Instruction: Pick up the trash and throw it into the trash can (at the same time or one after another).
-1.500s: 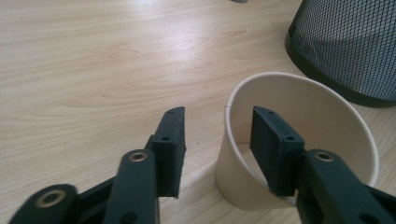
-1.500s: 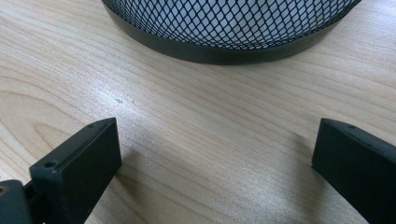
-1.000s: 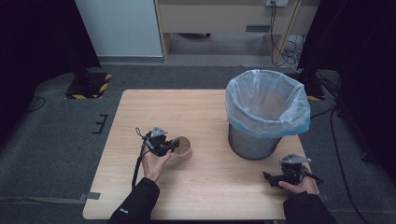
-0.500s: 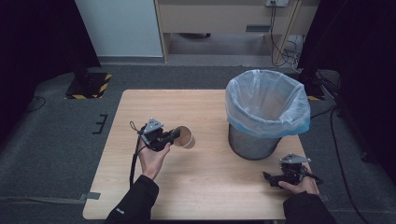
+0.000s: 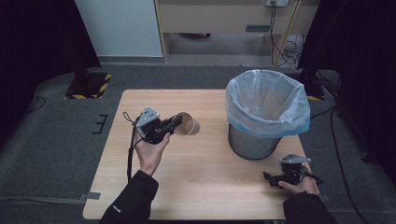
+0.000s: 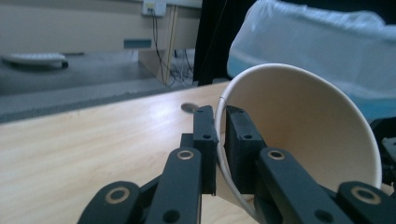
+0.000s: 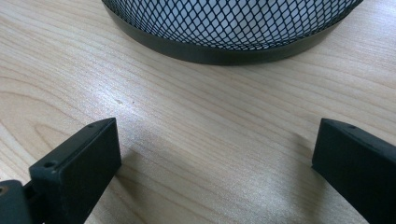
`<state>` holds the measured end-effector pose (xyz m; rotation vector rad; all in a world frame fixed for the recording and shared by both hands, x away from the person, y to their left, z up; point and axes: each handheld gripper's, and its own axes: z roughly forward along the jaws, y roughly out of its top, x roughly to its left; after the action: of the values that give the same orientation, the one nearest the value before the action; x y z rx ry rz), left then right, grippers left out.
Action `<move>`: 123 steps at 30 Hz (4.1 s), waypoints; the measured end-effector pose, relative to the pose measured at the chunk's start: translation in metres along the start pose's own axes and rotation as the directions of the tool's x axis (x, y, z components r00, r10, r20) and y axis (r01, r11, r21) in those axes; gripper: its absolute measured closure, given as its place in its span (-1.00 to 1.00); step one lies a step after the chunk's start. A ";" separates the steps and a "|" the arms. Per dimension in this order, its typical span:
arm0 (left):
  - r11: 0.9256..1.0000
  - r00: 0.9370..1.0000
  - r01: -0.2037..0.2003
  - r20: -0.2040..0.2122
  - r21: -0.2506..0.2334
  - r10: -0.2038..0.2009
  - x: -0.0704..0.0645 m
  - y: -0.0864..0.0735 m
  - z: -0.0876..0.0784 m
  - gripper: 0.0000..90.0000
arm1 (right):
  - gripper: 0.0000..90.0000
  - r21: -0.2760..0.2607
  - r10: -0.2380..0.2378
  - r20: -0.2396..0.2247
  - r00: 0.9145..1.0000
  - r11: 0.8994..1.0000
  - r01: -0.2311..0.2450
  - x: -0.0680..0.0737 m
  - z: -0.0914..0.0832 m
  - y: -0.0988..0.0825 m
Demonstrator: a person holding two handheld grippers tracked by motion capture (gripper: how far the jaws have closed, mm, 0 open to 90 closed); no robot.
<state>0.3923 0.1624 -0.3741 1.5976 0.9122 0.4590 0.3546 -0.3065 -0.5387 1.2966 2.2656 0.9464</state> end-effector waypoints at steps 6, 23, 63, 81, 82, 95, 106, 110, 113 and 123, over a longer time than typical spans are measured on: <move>0.999 1.000 -0.016 0.006 -0.049 0.017 -0.007 0.019 -0.004 0.84 | -0.97 0.000 0.000 0.000 1.000 1.000 0.000 0.000 0.000 0.000; 0.982 0.996 -0.063 0.049 -0.178 0.072 -0.036 0.077 -0.008 0.84 | -0.97 0.001 0.001 0.000 1.000 1.000 -0.001 0.000 0.000 0.000; 0.955 0.975 -0.133 0.137 -0.267 0.175 -0.098 0.140 0.046 0.84 | -0.97 -0.005 -0.010 0.002 1.000 1.000 0.010 -0.001 0.000 0.000; 0.969 0.971 -0.130 0.170 -0.210 0.167 -0.117 0.131 0.106 0.84 | -0.97 -0.004 -0.007 0.002 1.000 1.000 0.007 -0.001 0.000 0.000; 0.971 0.972 -0.131 0.169 -0.202 0.167 -0.117 0.129 0.109 0.84 | -0.97 -0.005 -0.011 0.002 1.000 1.000 0.011 -0.001 0.000 0.000; 0.988 0.969 -0.116 0.209 -0.099 0.134 -0.120 0.116 0.146 0.67 | -0.97 -0.005 -0.011 0.002 1.000 1.000 0.011 -0.001 0.000 0.000; 0.986 0.970 -0.122 0.197 -0.114 0.143 -0.100 0.096 0.105 -0.03 | -0.97 -0.003 -0.002 -0.002 1.000 1.000 0.002 0.000 0.000 0.000; 0.988 0.976 -0.128 0.164 -0.083 0.140 -0.086 0.073 0.077 -0.19 | -0.97 0.000 -0.002 -0.003 1.000 1.000 0.002 0.000 0.000 0.000; 0.991 0.980 -0.133 0.144 -0.033 0.136 -0.075 0.049 0.058 -0.31 | -0.97 0.000 -0.004 -0.003 1.000 1.000 0.004 0.000 0.000 0.000; 0.962 0.993 -0.113 0.061 0.247 0.101 -0.027 -0.061 0.006 -0.46 | -0.97 0.000 -0.012 -0.002 1.000 1.000 0.012 -0.001 0.000 0.000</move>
<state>0.3616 0.1390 -0.4281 1.8875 0.8768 0.3896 0.3550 -0.3070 -0.5387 1.2816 2.2722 0.9449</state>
